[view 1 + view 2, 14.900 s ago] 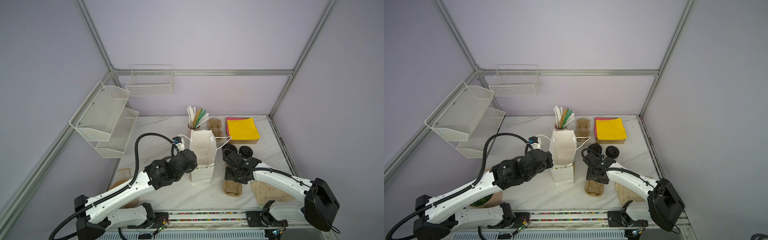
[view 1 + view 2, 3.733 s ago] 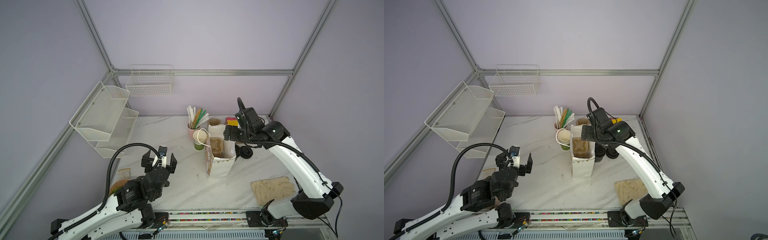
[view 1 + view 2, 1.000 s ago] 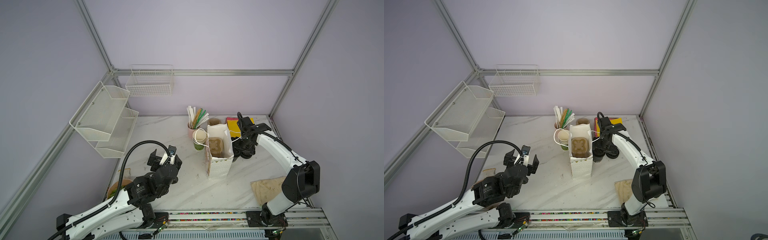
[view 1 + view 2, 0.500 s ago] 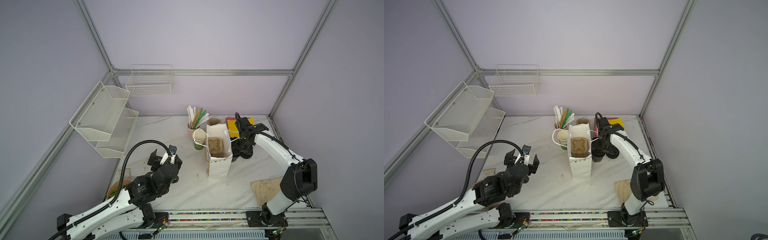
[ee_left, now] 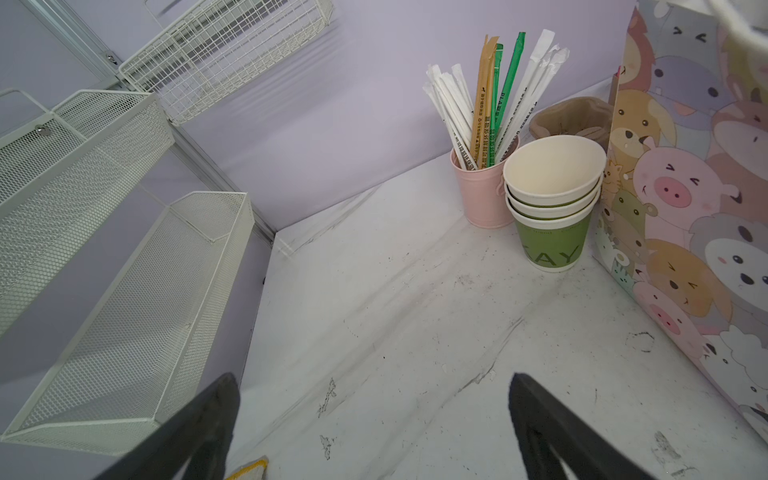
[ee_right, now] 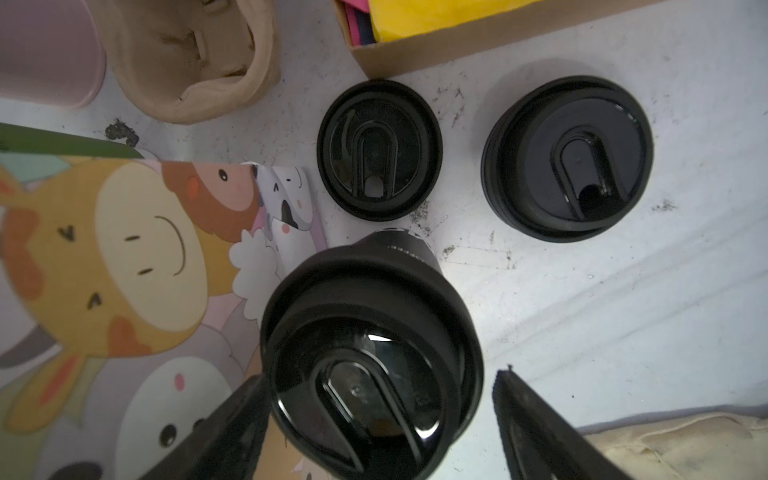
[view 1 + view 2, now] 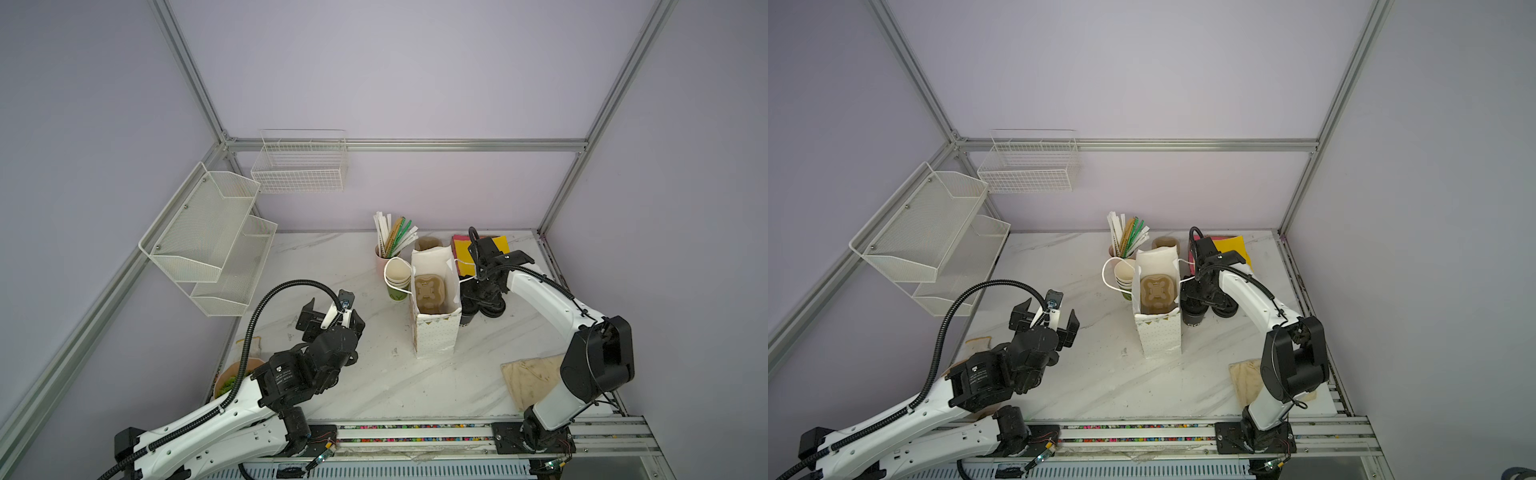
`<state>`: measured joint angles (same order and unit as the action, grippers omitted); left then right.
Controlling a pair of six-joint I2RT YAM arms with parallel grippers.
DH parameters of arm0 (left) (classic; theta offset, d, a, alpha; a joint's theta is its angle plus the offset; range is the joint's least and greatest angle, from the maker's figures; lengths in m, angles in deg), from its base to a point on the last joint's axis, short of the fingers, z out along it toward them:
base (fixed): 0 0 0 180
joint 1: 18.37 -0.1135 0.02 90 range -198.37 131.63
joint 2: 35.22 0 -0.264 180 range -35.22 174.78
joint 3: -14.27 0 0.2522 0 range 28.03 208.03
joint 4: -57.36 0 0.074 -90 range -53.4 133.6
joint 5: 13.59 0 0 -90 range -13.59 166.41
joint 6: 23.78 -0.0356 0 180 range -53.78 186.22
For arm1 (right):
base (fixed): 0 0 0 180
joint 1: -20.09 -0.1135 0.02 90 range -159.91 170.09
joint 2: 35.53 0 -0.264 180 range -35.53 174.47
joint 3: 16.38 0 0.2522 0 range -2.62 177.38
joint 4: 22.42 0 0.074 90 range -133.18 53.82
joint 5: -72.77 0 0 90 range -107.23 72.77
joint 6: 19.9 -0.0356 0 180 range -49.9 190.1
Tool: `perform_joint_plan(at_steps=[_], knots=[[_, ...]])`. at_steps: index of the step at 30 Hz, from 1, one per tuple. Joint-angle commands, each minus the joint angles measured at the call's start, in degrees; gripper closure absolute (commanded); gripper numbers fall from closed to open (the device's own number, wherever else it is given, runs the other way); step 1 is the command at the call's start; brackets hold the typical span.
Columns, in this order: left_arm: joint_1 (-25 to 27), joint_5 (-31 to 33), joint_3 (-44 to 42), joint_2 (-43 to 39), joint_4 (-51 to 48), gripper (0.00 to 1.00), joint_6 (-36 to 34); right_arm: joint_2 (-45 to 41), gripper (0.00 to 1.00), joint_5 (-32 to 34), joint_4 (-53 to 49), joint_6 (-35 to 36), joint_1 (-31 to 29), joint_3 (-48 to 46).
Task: Pack the takeout coffee
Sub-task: 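Lower the right gripper onto the nearest black lid and grasp it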
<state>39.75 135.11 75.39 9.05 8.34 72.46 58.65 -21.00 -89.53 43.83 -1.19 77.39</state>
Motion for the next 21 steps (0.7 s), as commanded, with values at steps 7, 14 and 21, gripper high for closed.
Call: perform_joint_plan(at_steps=[7, 14, 21], knots=[[-0.8, -0.5, -1.7, -0.1, 1.9, 0.0, -1.0, -1.1, 0.13, 1.3, -1.4, -0.7, -0.8, 0.8], [-1.1, -1.0, -1.7, 0.0, 2.0, 0.0, -1.2, -1.0, 0.1, 2.6, -1.6, -1.4, -3.1, 1.2], [-1.3, -1.1, -1.7, 0.0, 1.9, 0.0, -1.0, -0.4, 0.1, 4.2, -0.7, -1.7, -3.2, 0.4]])
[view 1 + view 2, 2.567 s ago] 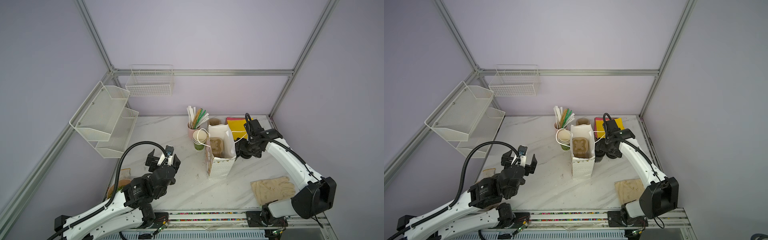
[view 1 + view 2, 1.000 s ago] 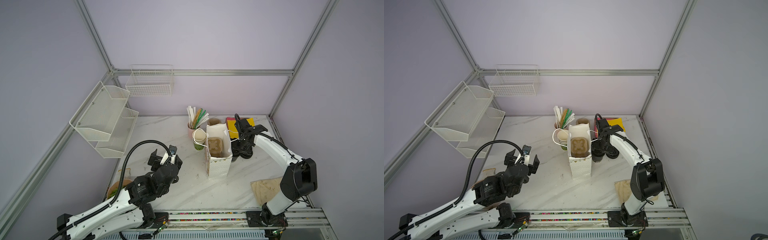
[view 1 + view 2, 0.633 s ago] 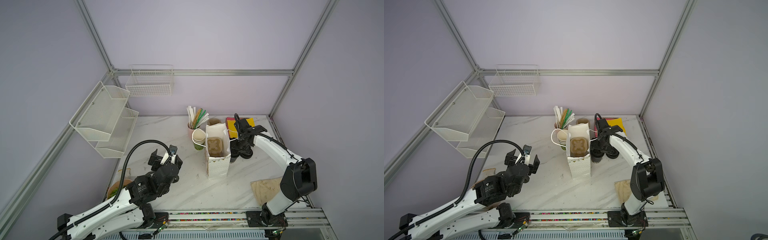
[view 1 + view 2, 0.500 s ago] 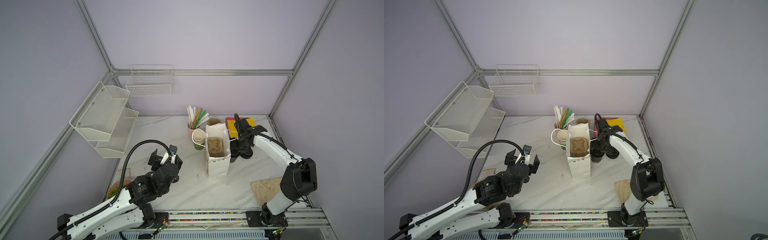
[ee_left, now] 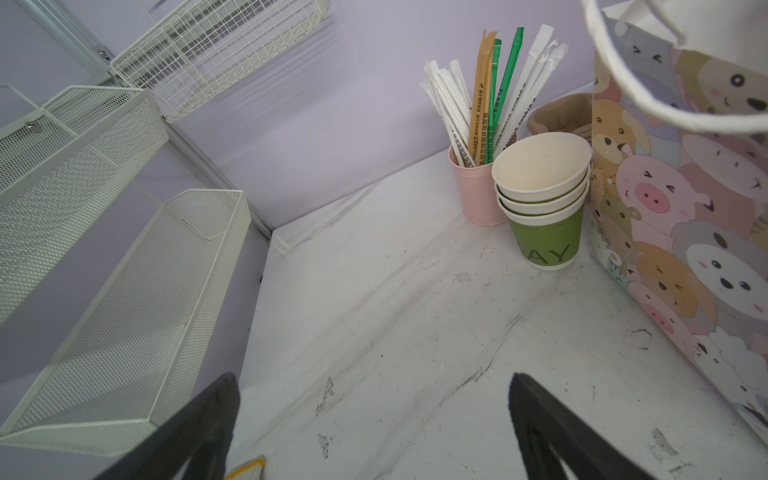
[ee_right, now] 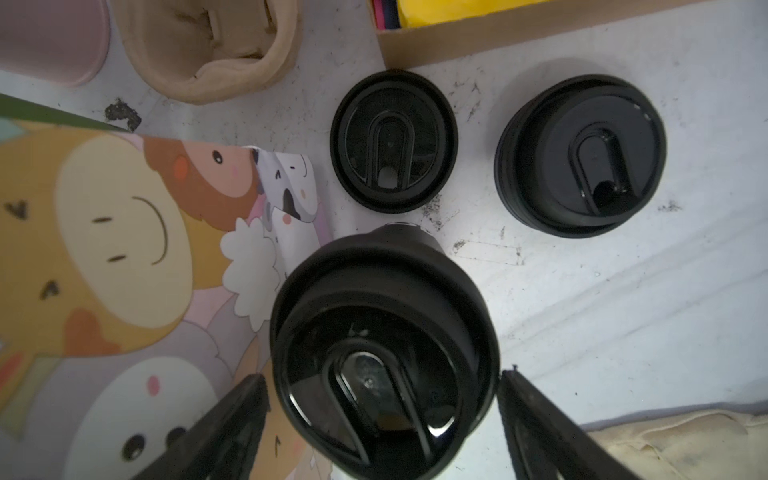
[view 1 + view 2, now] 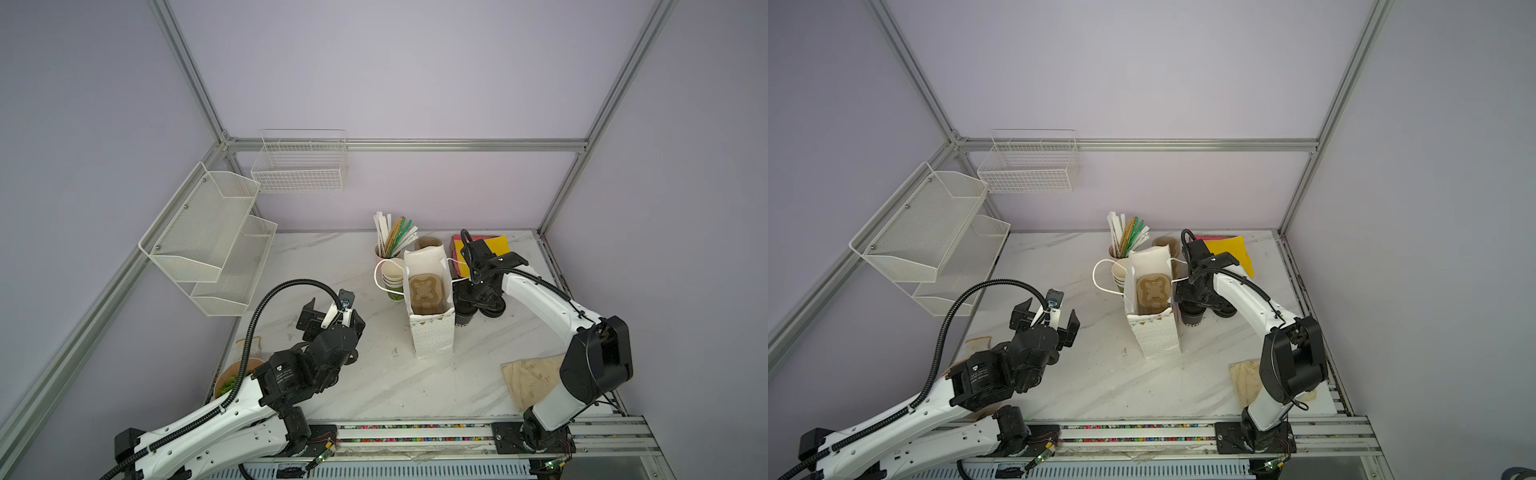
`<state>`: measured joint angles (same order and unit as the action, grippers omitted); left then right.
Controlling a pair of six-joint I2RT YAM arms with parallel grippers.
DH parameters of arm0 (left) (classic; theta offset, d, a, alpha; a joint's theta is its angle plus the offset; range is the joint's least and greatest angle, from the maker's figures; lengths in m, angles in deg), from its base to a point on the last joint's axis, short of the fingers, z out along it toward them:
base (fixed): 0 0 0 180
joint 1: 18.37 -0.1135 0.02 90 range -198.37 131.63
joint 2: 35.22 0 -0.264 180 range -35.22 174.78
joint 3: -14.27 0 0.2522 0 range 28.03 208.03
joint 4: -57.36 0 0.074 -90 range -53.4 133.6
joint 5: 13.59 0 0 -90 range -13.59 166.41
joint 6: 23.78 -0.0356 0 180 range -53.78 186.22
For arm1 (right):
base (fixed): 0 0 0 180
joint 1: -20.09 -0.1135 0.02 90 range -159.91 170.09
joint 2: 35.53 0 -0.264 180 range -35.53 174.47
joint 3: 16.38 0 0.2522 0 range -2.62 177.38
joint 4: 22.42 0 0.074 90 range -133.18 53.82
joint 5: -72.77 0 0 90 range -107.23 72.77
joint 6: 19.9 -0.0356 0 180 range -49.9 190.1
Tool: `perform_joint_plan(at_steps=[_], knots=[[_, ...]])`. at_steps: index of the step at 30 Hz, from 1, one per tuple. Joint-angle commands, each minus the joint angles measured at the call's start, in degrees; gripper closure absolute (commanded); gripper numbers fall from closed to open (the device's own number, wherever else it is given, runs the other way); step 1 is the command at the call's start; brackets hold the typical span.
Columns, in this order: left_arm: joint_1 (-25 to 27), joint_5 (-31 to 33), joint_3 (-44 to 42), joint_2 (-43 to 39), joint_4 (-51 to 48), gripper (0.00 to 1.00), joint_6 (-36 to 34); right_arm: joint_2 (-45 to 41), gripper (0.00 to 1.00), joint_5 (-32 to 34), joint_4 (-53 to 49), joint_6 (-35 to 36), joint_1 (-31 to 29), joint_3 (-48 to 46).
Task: Pack the takeout coffee
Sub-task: 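Lower the right gripper onto the nearest black lid and grasp it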
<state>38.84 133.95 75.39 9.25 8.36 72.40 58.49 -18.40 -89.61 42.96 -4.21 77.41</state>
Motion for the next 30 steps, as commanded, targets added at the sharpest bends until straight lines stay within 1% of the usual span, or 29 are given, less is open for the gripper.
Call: perform_joint_plan(at_steps=[1, 5, 12, 20, 24, 30], knots=[[-0.3, 0.0, -1.7, -0.1, 1.9, 0.0, -1.0, -0.2, 0.11, 1.6, -0.6, -0.9, -0.1, 0.2], [-0.3, -0.1, -1.7, 0.0, 1.8, 0.0, -1.0, 0.1, 0.16, 3.2, -0.9, -1.1, -0.1, -0.2], [-0.4, -0.4, -1.7, 0.2, 1.8, 0.0, -1.0, -0.4, 0.18, 2.8, -0.5, -1.0, -0.1, -1.8], [-0.5, -0.6, -1.7, 0.3, 1.7, 0.0, -1.0, -1.9, 0.25, 2.0, -1.2, -1.6, -0.1, -1.7], [-0.5, -0.7, -1.6, 0.3, 1.7, 0.0, -1.0, -3.6, 0.29, 2.4, -2.0, -2.1, -0.1, -1.6], [-0.6, -1.0, -1.6, 0.5, 1.8, 0.0, -1.0, -5.7, 0.3, 3.4, -3.6, -2.2, -0.1, -2.3]])
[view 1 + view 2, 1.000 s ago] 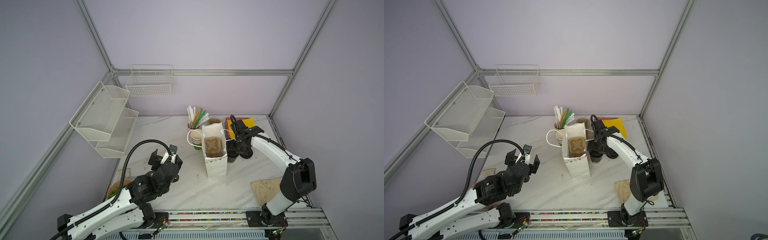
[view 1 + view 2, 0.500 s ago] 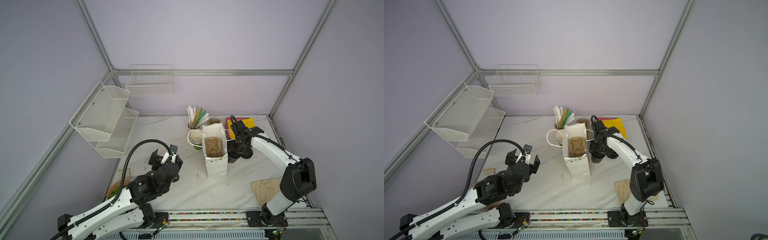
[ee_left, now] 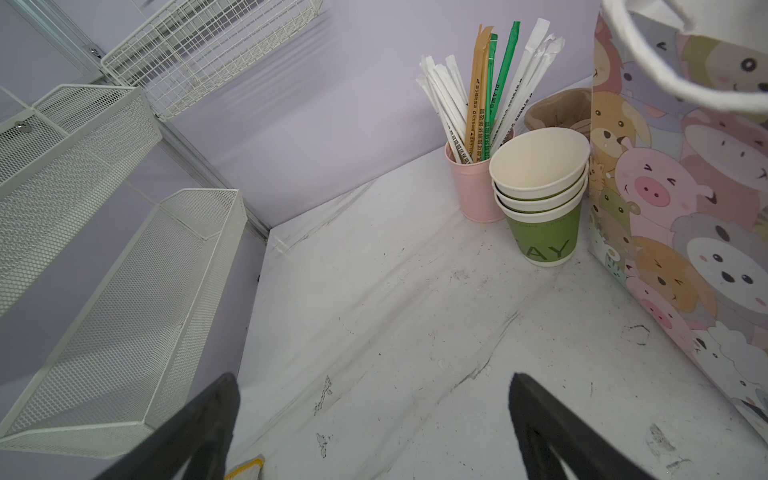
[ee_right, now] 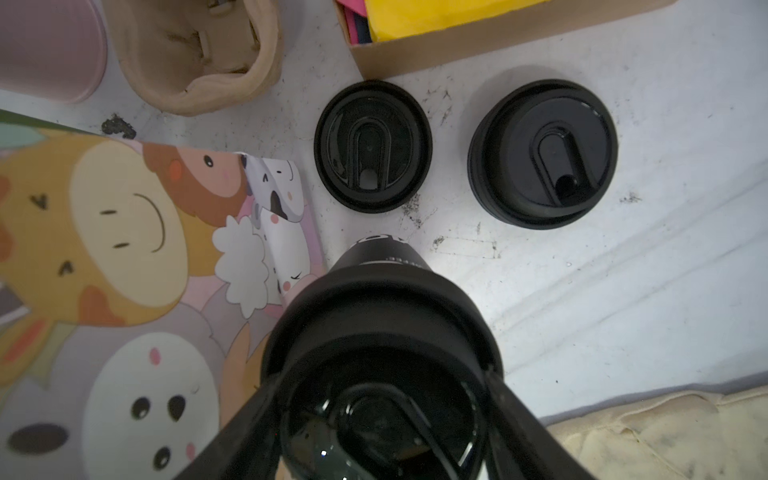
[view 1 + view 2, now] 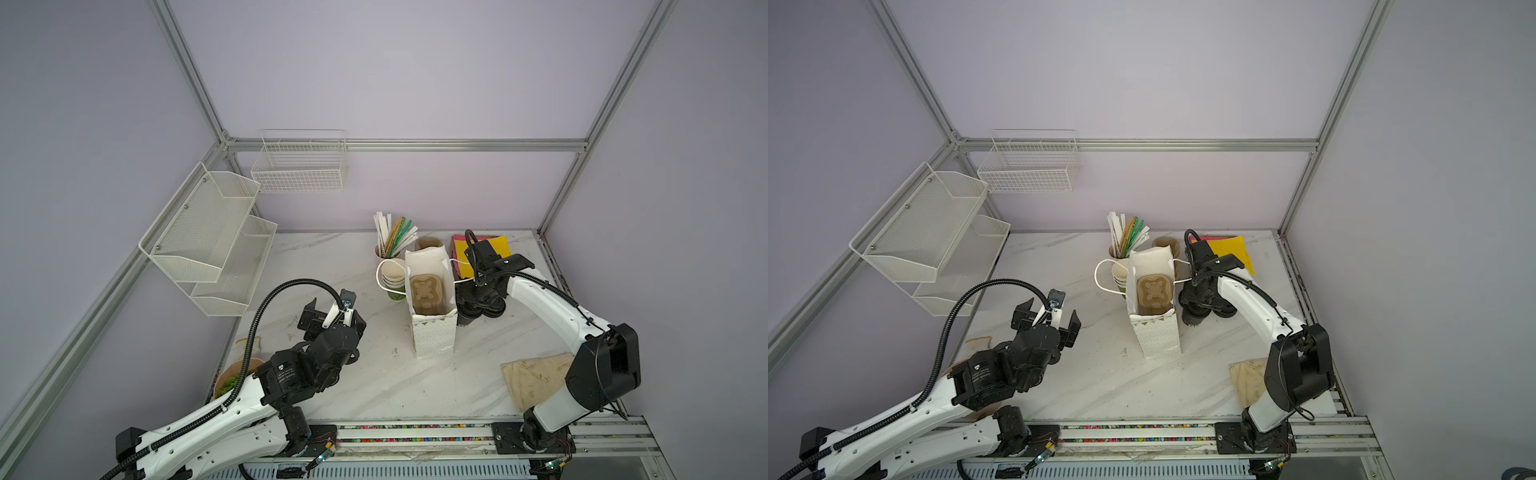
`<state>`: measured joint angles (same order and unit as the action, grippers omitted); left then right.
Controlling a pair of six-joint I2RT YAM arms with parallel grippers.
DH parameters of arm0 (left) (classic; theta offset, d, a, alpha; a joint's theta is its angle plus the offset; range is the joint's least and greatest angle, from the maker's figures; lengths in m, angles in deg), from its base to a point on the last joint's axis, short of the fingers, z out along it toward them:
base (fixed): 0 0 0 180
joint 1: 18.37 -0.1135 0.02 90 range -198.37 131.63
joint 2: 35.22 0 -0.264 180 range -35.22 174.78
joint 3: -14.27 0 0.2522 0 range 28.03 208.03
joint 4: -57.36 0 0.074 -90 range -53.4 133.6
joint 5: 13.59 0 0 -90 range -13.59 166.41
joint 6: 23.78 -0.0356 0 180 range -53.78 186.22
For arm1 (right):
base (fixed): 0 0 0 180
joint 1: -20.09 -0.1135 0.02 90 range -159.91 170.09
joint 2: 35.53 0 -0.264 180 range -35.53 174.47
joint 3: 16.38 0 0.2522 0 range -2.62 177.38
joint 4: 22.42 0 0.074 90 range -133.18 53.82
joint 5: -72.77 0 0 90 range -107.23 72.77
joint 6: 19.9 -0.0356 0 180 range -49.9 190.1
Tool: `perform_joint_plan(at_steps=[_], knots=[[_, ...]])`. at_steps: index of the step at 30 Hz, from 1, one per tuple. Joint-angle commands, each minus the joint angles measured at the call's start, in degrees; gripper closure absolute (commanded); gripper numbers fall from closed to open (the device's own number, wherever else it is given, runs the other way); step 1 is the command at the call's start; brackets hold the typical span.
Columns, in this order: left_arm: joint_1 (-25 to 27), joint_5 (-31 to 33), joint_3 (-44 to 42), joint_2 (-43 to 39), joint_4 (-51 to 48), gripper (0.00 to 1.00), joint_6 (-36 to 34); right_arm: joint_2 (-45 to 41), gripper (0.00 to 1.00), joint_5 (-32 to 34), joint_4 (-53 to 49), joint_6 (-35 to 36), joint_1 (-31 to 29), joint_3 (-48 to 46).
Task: Pack the takeout coffee
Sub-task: 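Lower the right gripper onto the nearest black lid and grasp it, then lift the black lid with the right gripper and carry it toward the robot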
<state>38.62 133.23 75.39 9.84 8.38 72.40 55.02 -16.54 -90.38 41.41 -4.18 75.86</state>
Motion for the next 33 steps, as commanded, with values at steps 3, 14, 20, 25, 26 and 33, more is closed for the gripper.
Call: perform_joint_plan(at_steps=[3, 14, 20, 25, 26, 33], knots=[[-0.5, -0.4, -1.6, -0.2, 1.7, 0.0, -1.0, -4.2, 0.3, 2.9, -2.8, -1.0, -0.1, -1.5], [-0.5, -1.2, -1.5, -0.3, 1.6, 0.0, -1.0, -7.5, 0.3, 2.9, -5.7, -0.8, 0.5, -5.4], [-0.6, -1.3, -1.6, -0.2, 1.5, 0.0, -0.9, -9.7, 0.3, 2.7, -6.6, 0.0, 1.8, -7.1], [-0.5, -1.5, -1.5, -0.2, 1.6, 0.0, -1.0, -11.5, 0.3, 1.6, -6.6, 0.6, 3.3, -8.5], [-0.5, -1.6, -1.5, -0.1, 1.6, 0.0, -1.0, -11.5, 0.3, 1.5, -6.5, 0.7, 3.4, -8.5], [-0.6, -1.6, -1.5, 0.0, 1.3, 0.0, -0.9, -13.3, 0.3, 0.6, -6.7, 1.3, 4.3, -8.3]])
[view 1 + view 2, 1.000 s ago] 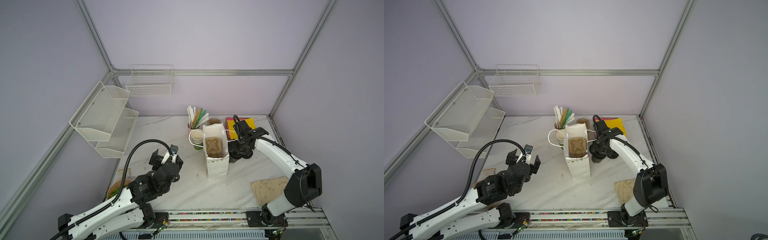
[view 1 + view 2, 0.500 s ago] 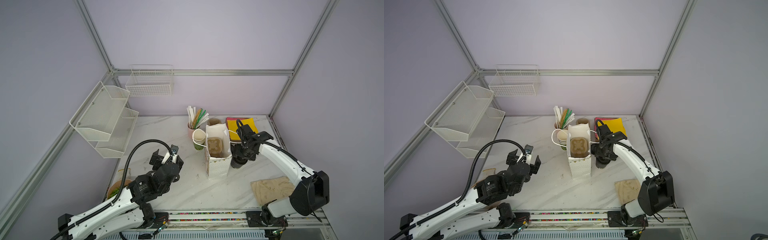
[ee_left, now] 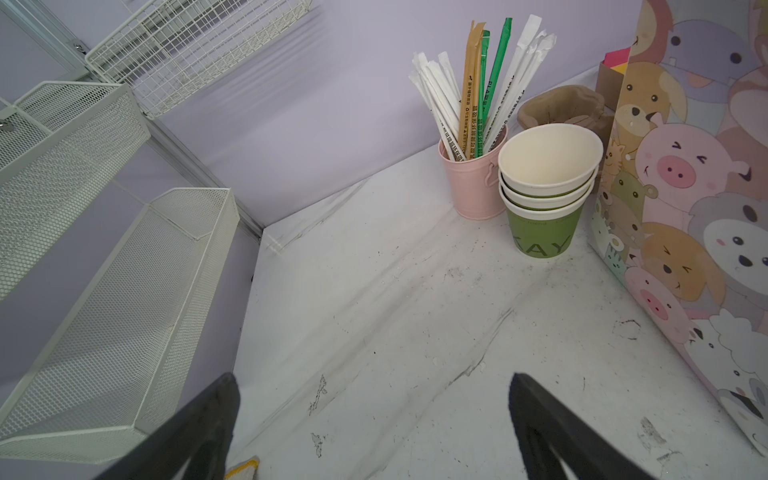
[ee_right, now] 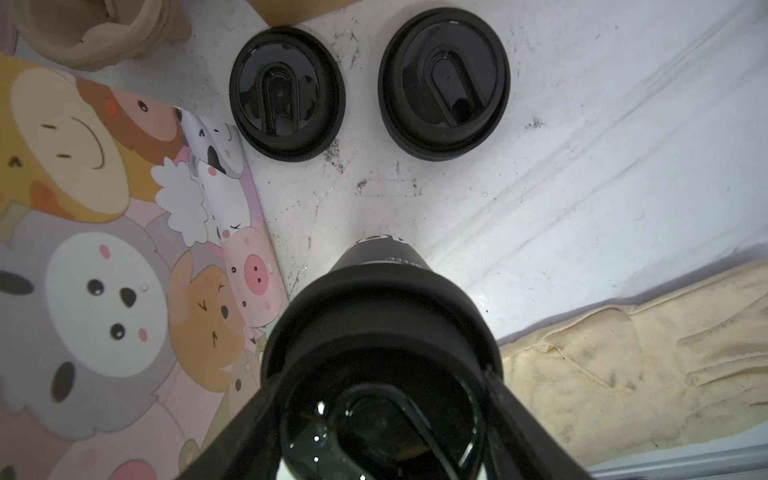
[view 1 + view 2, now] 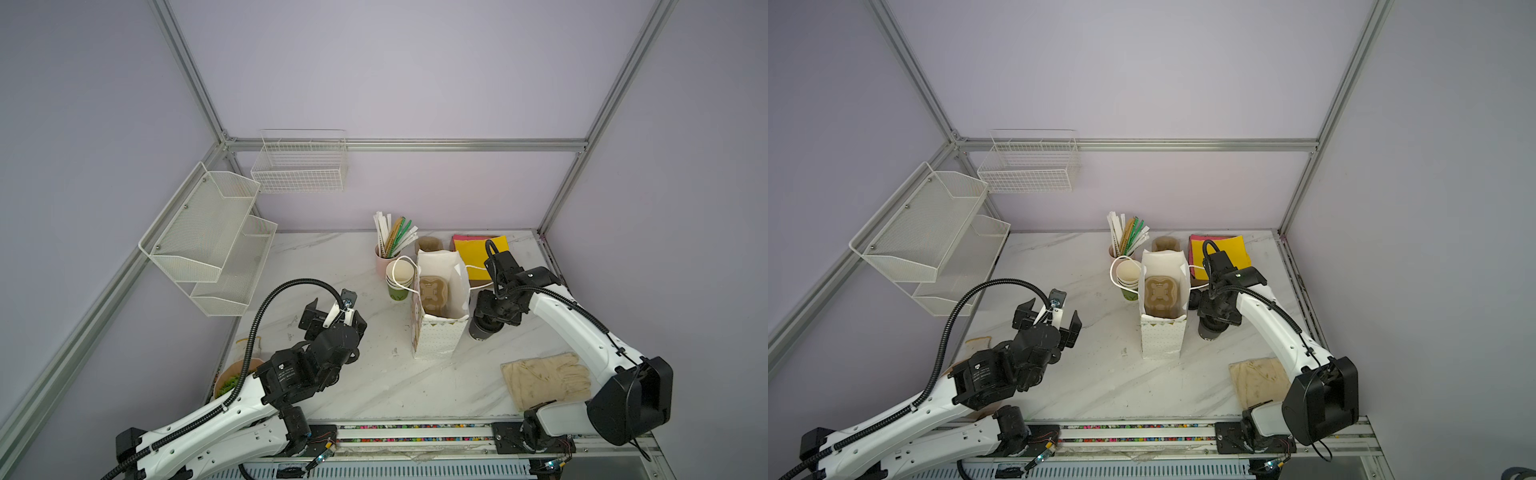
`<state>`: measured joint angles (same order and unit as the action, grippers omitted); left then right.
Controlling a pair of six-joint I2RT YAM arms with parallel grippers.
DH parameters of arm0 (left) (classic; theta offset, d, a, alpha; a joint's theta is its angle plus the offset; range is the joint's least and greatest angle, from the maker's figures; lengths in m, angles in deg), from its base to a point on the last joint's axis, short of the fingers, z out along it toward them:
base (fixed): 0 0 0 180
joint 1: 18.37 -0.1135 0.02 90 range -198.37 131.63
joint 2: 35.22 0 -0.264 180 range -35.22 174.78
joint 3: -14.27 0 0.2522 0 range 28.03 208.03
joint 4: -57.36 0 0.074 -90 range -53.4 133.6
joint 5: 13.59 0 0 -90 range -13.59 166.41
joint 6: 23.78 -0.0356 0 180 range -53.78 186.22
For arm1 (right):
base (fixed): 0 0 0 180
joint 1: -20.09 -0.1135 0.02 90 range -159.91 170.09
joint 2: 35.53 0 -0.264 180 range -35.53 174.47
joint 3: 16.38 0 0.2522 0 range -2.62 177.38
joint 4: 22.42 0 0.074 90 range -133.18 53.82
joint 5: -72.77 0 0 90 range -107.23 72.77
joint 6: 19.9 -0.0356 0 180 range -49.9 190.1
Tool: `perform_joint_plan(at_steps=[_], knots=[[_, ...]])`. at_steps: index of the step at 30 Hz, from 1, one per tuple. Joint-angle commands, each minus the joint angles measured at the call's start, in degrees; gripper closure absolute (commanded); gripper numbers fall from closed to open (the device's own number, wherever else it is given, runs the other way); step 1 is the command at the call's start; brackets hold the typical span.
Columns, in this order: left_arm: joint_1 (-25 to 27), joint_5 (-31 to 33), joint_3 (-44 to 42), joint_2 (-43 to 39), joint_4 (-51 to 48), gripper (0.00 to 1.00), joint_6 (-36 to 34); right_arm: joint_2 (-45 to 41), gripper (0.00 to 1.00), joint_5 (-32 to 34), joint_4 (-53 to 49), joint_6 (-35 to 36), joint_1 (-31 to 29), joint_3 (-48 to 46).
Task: Pack the takeout coffee
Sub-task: 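Lift the black lid with the right gripper and carry it toward the robot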
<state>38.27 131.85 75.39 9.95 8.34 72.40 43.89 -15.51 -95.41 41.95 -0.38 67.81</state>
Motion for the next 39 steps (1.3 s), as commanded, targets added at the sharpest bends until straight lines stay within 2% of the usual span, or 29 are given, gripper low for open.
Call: perform_joint_plan(at_steps=[1, 10, 19, 39], knots=[[-0.2, -0.2, -1.5, -0.2, 1.3, 0.0, -0.9, -2.4, 0.3, -0.4, -1.9, 0.8, 0.7, -0.1], [-0.2, -0.1, -1.4, 0.1, 1.2, 0.0, -0.9, -4.2, 0.3, -0.1, -2.5, 1.2, 1.3, -2.8], [-0.2, -0.1, -1.4, 0.1, 1.0, 0.0, -0.8, -5.1, 0.3, -2.7, -4.5, 1.4, 1.3, -4.7], [-0.3, -0.7, -1.3, -0.5, 0.6, 0.0, -0.5, -3.1, 0.29, 0.0, -6.6, 1.2, 0.5, -9.6]])
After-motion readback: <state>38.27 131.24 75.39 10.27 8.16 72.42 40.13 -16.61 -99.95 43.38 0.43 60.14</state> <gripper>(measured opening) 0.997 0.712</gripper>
